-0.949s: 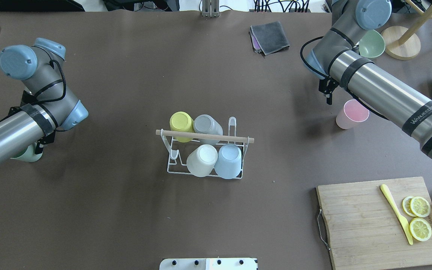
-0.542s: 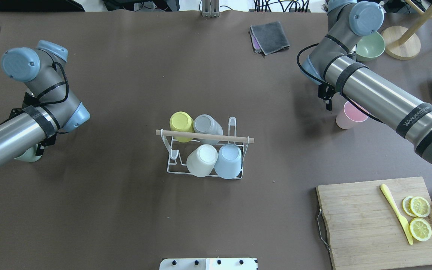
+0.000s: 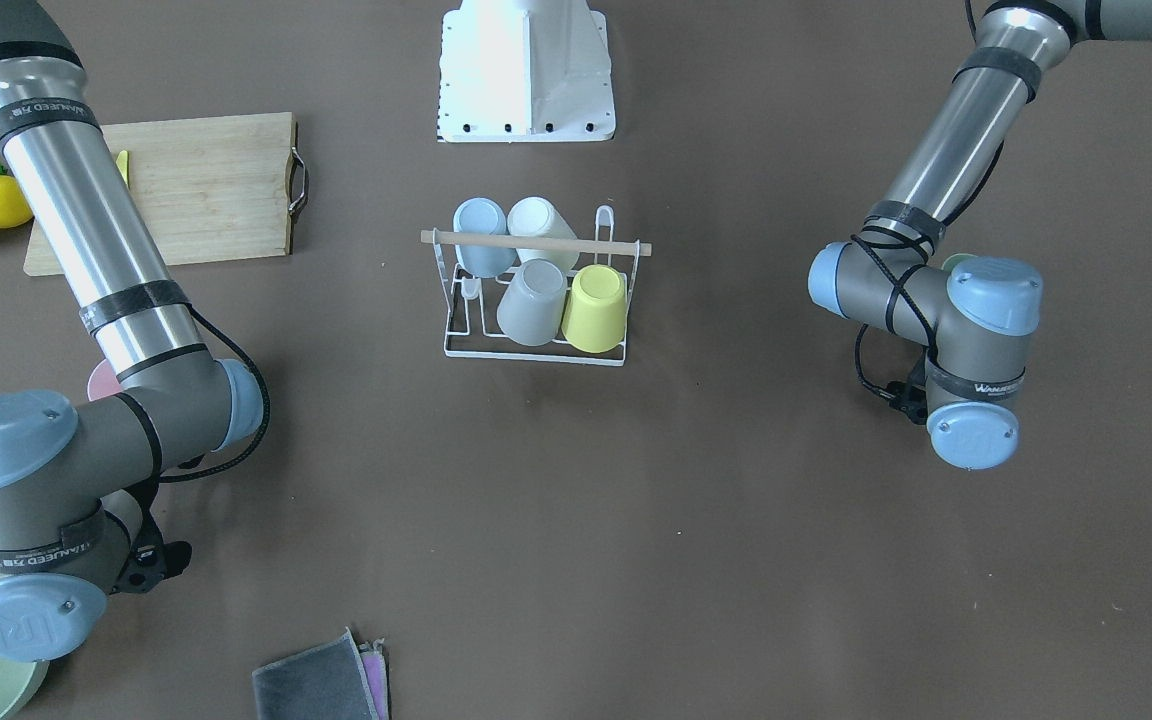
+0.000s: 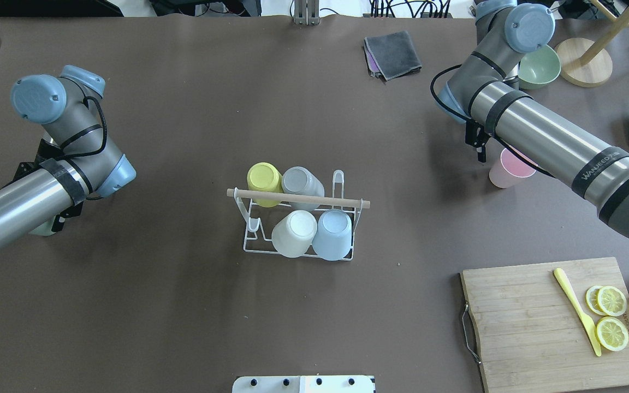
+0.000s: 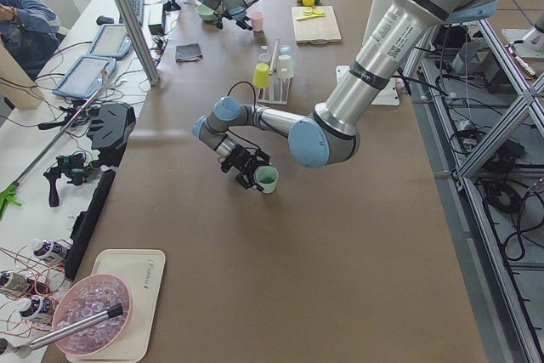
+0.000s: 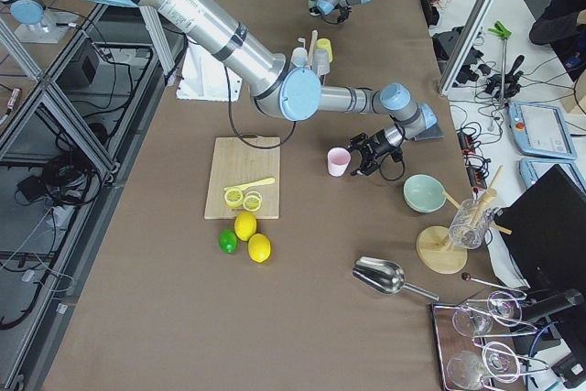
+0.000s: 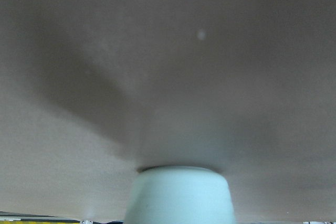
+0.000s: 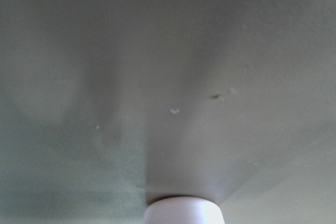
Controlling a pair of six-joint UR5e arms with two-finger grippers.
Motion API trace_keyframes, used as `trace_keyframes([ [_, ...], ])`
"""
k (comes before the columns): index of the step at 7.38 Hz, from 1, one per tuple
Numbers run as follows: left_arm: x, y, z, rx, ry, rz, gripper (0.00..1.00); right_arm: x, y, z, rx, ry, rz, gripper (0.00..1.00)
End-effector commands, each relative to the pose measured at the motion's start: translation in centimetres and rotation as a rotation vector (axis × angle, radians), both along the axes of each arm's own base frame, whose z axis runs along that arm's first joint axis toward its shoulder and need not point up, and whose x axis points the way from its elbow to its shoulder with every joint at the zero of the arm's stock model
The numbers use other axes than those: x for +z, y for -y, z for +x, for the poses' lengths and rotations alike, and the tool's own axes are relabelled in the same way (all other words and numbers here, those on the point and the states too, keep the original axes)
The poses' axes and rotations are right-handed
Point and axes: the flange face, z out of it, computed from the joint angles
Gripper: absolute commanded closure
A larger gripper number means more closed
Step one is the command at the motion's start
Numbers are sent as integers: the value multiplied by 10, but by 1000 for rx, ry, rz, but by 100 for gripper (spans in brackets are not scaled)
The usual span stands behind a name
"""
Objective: Place cup on cup holder
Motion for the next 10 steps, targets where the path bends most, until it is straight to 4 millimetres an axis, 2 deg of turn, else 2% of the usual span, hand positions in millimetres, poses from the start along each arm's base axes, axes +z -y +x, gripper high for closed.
trace_keyframes([
  [1, 1, -2, 0, 23, 14, 2, 2, -2, -5, -14, -36, -20, 2, 0],
  [4, 3, -3, 1, 38, 25, 7, 2, 0, -10, -22, -61, -33, 6, 0],
  [10, 5, -7, 6, 71, 42, 21, 2, 8, -12, -18, -99, -21, 5, 0],
])
